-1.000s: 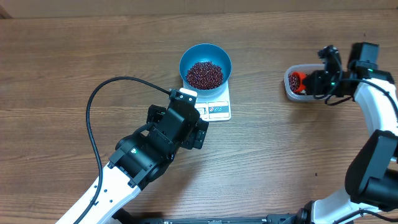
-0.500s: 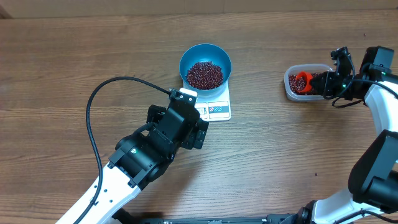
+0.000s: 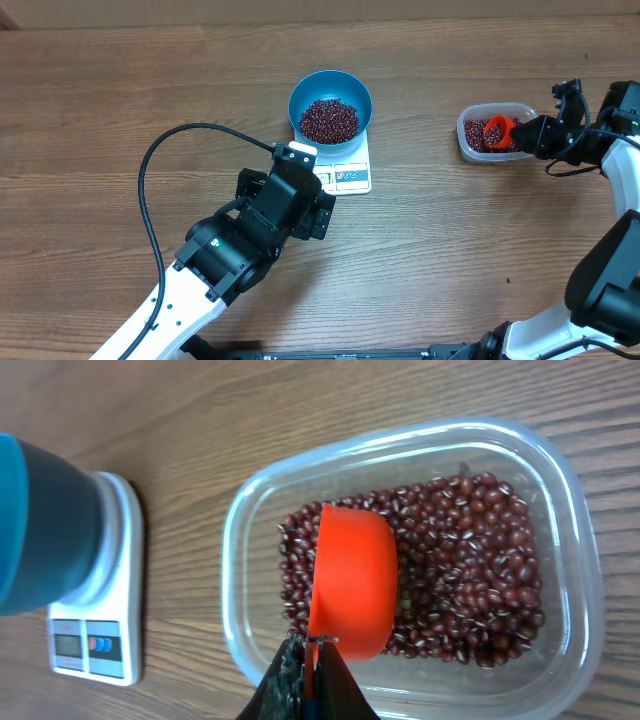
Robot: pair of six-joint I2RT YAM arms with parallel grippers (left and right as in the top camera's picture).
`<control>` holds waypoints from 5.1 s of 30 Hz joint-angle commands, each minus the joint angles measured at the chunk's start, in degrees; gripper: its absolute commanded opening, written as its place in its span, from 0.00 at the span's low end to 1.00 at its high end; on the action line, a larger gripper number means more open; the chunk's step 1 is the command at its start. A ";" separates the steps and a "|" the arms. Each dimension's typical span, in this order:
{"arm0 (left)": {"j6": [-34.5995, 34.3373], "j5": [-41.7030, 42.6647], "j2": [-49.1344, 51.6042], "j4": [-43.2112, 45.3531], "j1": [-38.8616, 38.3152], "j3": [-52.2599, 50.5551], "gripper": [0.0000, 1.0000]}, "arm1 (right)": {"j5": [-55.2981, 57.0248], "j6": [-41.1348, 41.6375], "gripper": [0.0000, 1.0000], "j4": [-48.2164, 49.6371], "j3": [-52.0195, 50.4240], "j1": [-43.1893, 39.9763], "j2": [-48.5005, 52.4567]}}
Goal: Scoop item into bowl and weigh 150g on scale
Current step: 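Scoop beans and carry the red cup over the teal bowl, then tilt the red cup to pour beans into the teal bowl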
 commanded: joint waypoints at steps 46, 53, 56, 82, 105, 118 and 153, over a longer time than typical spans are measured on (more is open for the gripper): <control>0.48 -0.20 0.20 0.02 0.57 -0.24 0.99 | -20.39 10.75 0.04 19.45 -0.09 21.59 -9.16; 0.48 -0.20 0.20 0.02 0.57 -0.24 0.99 | -20.39 10.75 0.04 21.99 -0.09 25.59 -9.14; 0.48 -0.20 0.20 0.02 0.57 -0.24 1.00 | -20.35 10.78 0.04 22.86 -0.09 26.80 -9.14; 0.48 -0.20 0.20 0.02 0.57 -0.24 0.99 | -8.72 13.05 0.04 27.08 -0.15 32.33 -9.09; 0.48 -0.20 0.20 0.02 0.57 -0.24 0.99 | -9.64 13.29 0.04 26.95 -0.15 32.33 -9.09; 0.48 -0.22 0.20 0.02 0.57 -0.24 0.99 | -9.64 13.29 0.04 26.95 -0.15 32.33 -9.09; 0.48 -0.20 0.20 0.02 0.57 -0.24 0.99 | -9.18 6.95 0.04 28.50 -0.15 32.33 -9.09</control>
